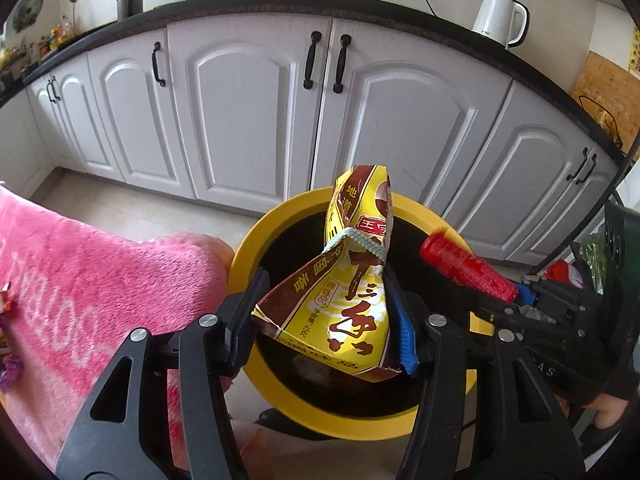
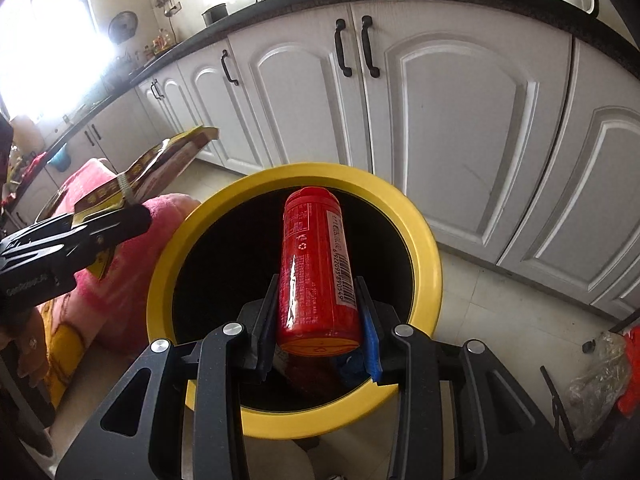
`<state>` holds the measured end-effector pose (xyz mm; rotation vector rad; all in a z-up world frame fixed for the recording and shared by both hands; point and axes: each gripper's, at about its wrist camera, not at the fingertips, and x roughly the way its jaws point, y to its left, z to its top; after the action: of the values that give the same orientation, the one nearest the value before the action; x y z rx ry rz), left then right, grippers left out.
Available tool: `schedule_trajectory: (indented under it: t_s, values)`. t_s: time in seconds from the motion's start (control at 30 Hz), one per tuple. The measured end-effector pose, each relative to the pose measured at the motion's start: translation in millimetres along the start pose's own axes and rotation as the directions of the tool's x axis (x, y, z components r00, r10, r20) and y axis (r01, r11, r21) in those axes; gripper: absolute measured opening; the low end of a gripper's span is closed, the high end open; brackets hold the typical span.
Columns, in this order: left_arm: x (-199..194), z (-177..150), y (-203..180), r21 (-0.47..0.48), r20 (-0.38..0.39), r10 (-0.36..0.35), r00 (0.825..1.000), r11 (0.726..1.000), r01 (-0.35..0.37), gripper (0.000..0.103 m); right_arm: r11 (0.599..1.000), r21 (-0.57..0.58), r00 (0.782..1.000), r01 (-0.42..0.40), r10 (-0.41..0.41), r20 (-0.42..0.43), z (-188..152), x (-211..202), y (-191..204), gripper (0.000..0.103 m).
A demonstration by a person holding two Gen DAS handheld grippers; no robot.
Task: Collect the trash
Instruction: 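Open both grippers to drop the yellow bag and red tube into the bin, then move both open grippers back over the remaining wrappers on the table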
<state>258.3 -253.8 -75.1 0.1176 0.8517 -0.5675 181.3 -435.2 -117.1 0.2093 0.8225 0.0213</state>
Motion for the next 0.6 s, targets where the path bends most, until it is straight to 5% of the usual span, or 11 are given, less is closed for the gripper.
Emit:
schedule_trajectory:
  t_s: [0.1, 0.17, 0.37, 0.6]
  values:
    - [4, 4, 1, -0.007, -0.006, -0.005, 1.000, 1.000, 0.005, 0.051, 1.000, 0.007, 1.000, 0.006, -0.006, -0.002, 1, 3, -2, 0.034]
    - [4, 7, 3, -0.020, -0.001, 0.000, 1.000, 1.000, 0.000, 0.068, 1.000, 0.012, 1.000, 0.013, -0.013, 0.002, 0, 2, -3, 0.035]
    - [-2, 5, 13, -0.061, 0.006, 0.014, 1.000, 0.998, -0.013, 0.091, 0.998, 0.045, 0.998, 0.052, -0.053, 0.018, 1, -5, -13, 0.049]
    - [-16, -8, 19, -0.088, 0.018, 0.044, 0.999, 0.995, -0.042, 0.092, 0.995, 0.069, 0.995, 0.076, -0.080, 0.054, 1, -15, -15, 0.065]
